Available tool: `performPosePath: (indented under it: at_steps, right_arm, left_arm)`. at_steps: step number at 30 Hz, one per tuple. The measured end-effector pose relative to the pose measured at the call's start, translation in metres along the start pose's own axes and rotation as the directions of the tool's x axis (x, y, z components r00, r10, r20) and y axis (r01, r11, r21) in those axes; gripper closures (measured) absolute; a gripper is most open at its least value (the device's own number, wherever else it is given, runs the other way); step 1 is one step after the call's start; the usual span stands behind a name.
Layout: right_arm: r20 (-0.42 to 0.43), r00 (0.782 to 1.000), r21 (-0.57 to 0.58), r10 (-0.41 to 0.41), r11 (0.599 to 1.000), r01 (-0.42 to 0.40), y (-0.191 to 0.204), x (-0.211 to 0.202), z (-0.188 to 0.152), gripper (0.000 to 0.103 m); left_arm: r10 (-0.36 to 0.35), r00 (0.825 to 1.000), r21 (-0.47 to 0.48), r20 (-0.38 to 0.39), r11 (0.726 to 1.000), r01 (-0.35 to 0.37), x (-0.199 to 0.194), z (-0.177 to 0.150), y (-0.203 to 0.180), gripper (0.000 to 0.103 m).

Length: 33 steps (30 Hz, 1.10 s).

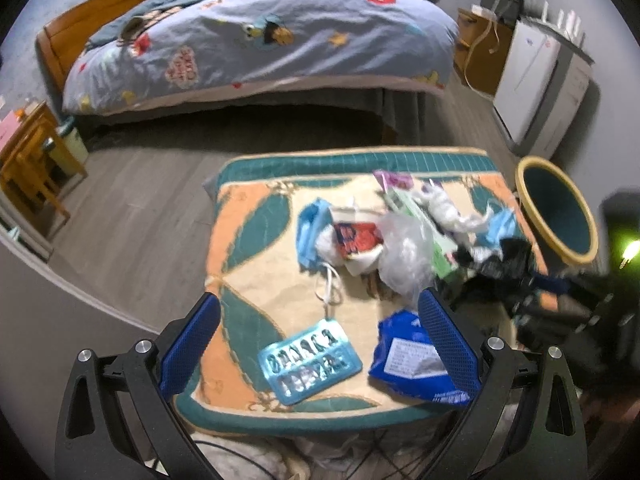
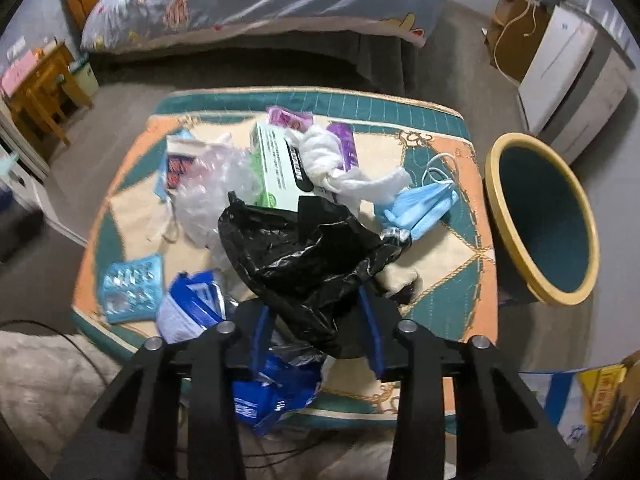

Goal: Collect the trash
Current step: 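Grasp the black plastic bag with the right tool while the left tool grasps the blue wipes packet, then carry the black bag and blue wipes packet over the bin and release both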

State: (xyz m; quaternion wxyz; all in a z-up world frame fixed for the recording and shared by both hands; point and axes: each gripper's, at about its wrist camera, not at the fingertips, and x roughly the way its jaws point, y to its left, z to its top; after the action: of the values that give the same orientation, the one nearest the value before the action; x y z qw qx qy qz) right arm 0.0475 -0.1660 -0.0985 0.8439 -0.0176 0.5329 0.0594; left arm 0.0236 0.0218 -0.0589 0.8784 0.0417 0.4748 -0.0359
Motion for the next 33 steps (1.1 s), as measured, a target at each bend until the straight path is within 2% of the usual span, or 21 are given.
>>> performPosePath:
  at_steps: [4, 9, 16, 18, 19, 20, 24, 26, 29, 33]
  right_arm:
    - [0.061, 0.997, 0.051, 0.04, 0.998, -0.043, -0.011, -0.02, 0.008, 0.074]
    - [0.141, 0.988, 0.119, 0.058, 0.99, -0.075, -0.032, -0.048, 0.016, 0.074]
    - [0.178, 0.98, 0.198, 0.088, 0.972, -0.124, -0.058, -0.062, 0.019, 0.075]
    - [0.179, 0.977, 0.208, 0.113, 0.967, -0.15, -0.062, -0.063, 0.018, 0.075]
    - [0.181, 0.976, 0.209, 0.12, 0.965, -0.158, -0.063, -0.063, 0.018, 0.075]
    - [0.183, 0.975, 0.206, 0.127, 0.965, -0.164, -0.064, -0.064, 0.019, 0.075]
    - [0.198, 0.969, 0.208, 0.148, 0.96, -0.189, -0.069, -0.068, 0.02, 0.075]
    - [0.208, 0.965, 0.208, 0.159, 0.957, -0.202, -0.072, -0.072, 0.022, 0.075]
    - [0.235, 0.959, 0.206, 0.159, 0.956, -0.21, -0.076, -0.082, 0.025, 0.075]
    - [0.28, 0.947, 0.237, 0.16, 0.944, -0.23, -0.092, -0.096, 0.03, 0.075]
  left_arm:
    - [0.006, 0.999, 0.09, -0.035, 0.996, -0.003, 0.015, -0.015, -0.029, 0.005]
    - [-0.028, 0.997, 0.182, -0.072, 0.982, 0.041, 0.038, -0.043, -0.072, 0.005]
    - [-0.061, 0.981, 0.157, -0.183, 0.984, 0.09, 0.089, -0.062, -0.085, 0.009]
    - [-0.089, 0.974, 0.158, -0.206, 0.98, 0.123, 0.097, -0.063, -0.085, 0.013]
    - [-0.119, 0.969, 0.152, -0.216, 0.976, 0.154, 0.1, -0.064, -0.085, 0.024]
    - [-0.138, 0.965, 0.153, -0.224, 0.973, 0.175, 0.101, -0.064, -0.086, 0.027]
    - [-0.143, 0.965, 0.188, -0.218, 0.965, 0.186, 0.099, -0.063, -0.091, 0.041]
    - [-0.164, 0.962, 0.17, -0.218, 0.964, 0.203, 0.091, -0.061, -0.088, 0.054]
    - [-0.186, 0.959, 0.169, -0.214, 0.96, 0.224, 0.075, -0.057, -0.085, 0.064]
    - [-0.186, 0.966, 0.232, -0.181, 0.946, 0.226, 0.043, -0.051, -0.094, 0.07]
